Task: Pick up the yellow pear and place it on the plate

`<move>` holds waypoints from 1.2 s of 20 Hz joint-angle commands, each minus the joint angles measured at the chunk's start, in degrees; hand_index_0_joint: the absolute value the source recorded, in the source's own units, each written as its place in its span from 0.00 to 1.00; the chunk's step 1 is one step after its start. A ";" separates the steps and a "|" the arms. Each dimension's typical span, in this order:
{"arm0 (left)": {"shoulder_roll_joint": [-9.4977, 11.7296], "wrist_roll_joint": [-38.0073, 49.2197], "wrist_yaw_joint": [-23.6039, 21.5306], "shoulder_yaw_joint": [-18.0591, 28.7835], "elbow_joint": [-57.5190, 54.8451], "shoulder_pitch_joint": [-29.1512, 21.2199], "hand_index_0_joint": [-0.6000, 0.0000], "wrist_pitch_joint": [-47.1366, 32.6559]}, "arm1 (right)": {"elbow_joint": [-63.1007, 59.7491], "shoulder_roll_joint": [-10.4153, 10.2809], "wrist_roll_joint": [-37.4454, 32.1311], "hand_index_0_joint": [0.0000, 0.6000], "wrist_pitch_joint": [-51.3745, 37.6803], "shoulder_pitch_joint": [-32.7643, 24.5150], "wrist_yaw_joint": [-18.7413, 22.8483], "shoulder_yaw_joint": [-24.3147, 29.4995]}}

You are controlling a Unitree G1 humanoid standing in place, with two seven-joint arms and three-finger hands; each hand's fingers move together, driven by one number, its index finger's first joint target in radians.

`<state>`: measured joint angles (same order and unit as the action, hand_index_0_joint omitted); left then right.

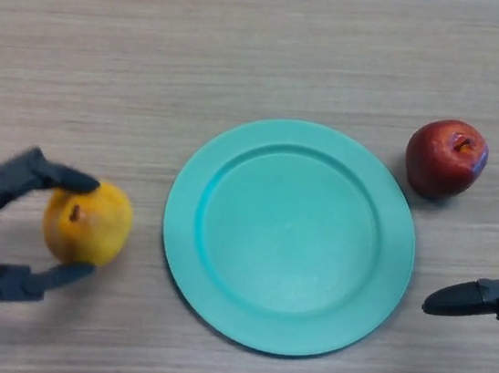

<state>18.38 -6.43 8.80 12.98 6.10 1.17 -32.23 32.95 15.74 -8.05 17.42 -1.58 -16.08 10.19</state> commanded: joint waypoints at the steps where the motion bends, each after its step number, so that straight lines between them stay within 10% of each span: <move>1: 1.64 4.90 2.55 1.82 -6.36 -1.48 0.00 -0.87 | 3.30 1.86 0.18 0.00 -7.81 -1.39 1.99 3.34; 6: -1.24 8.28 8.52 -6.32 -10.41 -6.82 0.00 9.48 | 3.68 1.85 0.10 0.00 -7.42 -1.35 2.13 3.79; 14: -6.75 4.93 4.07 -14.87 5.88 -19.38 0.00 5.13 | 5.45 1.88 -0.92 0.00 -5.99 -0.50 1.53 5.01; 24: -7.49 7.89 1.55 -22.10 14.15 -23.68 0.00 6.99 | 5.38 1.81 -0.45 0.00 -6.02 0.09 1.43 6.10</move>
<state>10.24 0.13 11.36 -10.09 22.48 -19.87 -20.00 35.28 15.75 -8.09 17.59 -0.17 -15.59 12.71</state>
